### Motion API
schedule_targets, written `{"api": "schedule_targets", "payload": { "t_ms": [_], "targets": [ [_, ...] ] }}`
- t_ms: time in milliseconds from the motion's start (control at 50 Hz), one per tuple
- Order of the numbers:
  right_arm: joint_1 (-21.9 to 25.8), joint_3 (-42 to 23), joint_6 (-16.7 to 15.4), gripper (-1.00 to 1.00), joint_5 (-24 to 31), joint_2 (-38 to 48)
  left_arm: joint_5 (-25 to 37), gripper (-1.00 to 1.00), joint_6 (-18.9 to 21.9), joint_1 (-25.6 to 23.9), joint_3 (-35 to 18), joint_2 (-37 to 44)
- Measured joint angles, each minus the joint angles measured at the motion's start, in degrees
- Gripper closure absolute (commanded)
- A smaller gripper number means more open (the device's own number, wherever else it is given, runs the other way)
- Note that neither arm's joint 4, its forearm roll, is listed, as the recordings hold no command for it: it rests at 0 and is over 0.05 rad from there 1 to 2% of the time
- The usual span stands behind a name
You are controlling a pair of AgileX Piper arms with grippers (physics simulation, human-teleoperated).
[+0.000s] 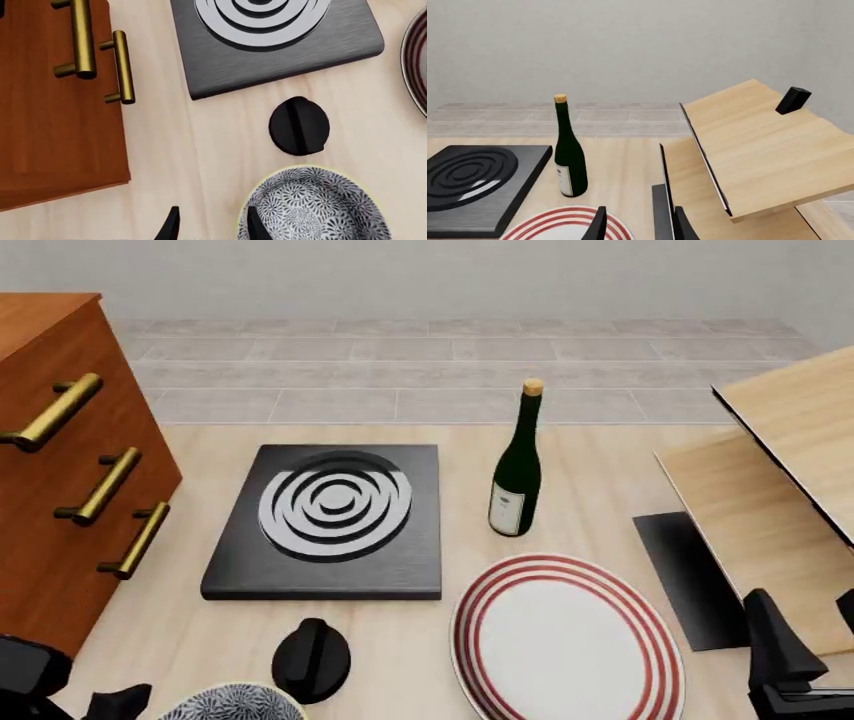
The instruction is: Put the bowl on the top of the cabinet.
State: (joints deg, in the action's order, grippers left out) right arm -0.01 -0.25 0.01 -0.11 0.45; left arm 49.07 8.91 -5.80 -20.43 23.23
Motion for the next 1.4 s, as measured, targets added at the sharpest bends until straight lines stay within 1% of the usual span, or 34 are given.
{"api": "schedule_targets", "payload": {
  "t_ms": [220, 420, 640, 760, 980, 1400],
  "targets": [
    [0.0, 0.0, 0.0, -1.00, 0.0, 0.0, 1.7, -1.00, -1.1, -2.1, -1.4, 2.5],
    [0.0, 0.0, 0.0, -1.00, 0.0, 0.0, 3.6, -1.00, -0.8, -3.8, -3.4, 4.0],
    [0.0, 0.0, 0.0, -1.00, 0.0, 0.0, 4.9, -1.00, 0.9, -5.4, -5.5, 4.8],
    [0.0, 0.0, 0.0, -1.00, 0.0, 0.0, 4.7, -1.00, 2.5, -5.5, -6.2, 5.4],
    [0.0, 0.0, 0.0, -1.00, 0.0, 0.0, 3.4, -1.00, 5.2, -4.6, -5.5, 6.6],
    [0.0, 0.0, 0.0, -1.00, 0.0, 0.0, 2.3, -1.00, 8.3, -4.8, -2.9, 7.4]
  ]
}}
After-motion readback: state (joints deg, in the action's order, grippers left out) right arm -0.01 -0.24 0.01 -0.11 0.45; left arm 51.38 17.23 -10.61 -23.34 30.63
